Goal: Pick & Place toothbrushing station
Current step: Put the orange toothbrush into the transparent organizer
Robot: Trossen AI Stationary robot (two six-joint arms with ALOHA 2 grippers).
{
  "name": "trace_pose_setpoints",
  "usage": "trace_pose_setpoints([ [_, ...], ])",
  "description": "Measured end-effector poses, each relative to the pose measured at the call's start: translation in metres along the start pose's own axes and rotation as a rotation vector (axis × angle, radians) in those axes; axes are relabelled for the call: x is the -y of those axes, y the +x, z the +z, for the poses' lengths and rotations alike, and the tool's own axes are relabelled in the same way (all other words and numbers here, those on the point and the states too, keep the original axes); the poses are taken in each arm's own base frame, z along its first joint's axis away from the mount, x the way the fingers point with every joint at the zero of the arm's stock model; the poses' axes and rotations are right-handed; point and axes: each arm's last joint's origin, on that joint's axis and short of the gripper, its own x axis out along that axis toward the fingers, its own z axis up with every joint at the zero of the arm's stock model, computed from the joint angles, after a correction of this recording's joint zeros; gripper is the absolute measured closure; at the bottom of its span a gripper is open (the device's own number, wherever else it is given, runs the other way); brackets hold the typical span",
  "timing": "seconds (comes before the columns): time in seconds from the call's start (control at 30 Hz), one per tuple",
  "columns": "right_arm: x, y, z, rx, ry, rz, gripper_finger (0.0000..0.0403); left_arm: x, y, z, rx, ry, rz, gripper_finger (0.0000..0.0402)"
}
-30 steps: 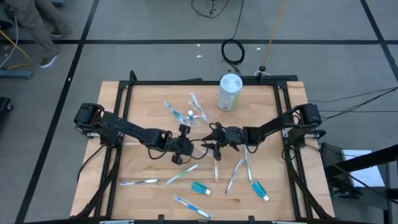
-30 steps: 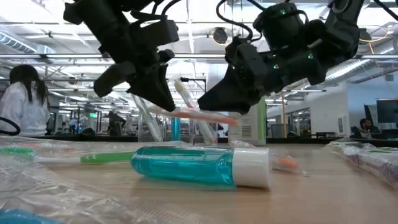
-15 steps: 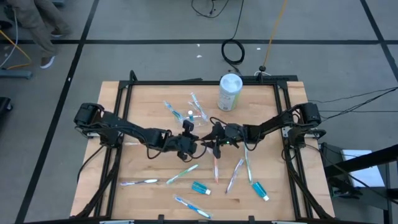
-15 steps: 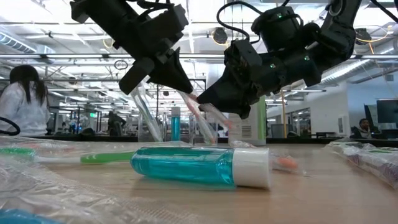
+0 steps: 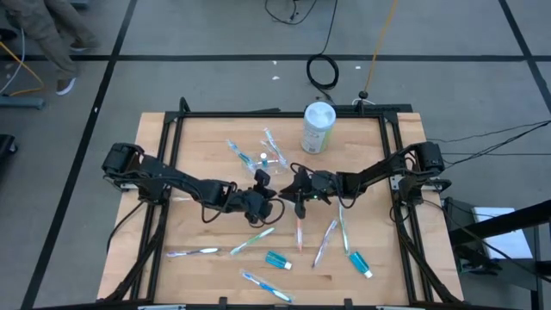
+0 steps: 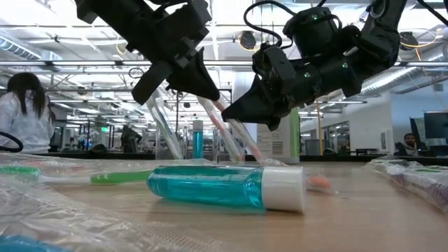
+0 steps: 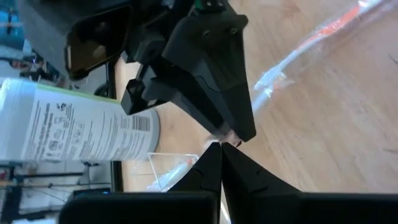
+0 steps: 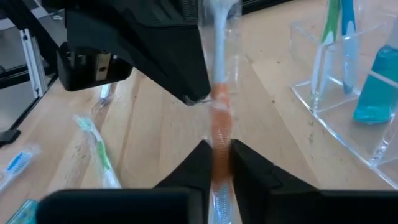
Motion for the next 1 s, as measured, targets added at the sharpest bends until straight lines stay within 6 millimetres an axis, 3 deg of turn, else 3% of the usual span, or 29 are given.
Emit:
trace_pose_setpoints([
  [0.07,0.000,0.000,0.000,0.001,-0.005,-0.001,0.0378,-0.001,0.000,0.000,0.003,-0.042,0.004,0.0383],
  [0.37,0.000,0.000,0.000,0.003,-0.020,-0.004,0.0369,-0.003,0.000,0.002,0.007,-0.091,0.048,0.0349],
  [0.63,0.000,0.000,0.000,0.003,-0.030,-0.008,0.0382,-0.003,-0.005,0.011,0.064,-0.246,0.078,0.0275],
  [0.83,0.000,0.000,0.000,0.002,-0.037,-0.008,0.0384,-0.009,-0.042,0.025,0.150,-0.263,0.099,0.0216],
  [1.0,0.000,0.000,0.000,0.004,-0.038,-0.004,0.0384,-0.037,-0.096,0.024,0.228,-0.346,0.158,0.0185],
])
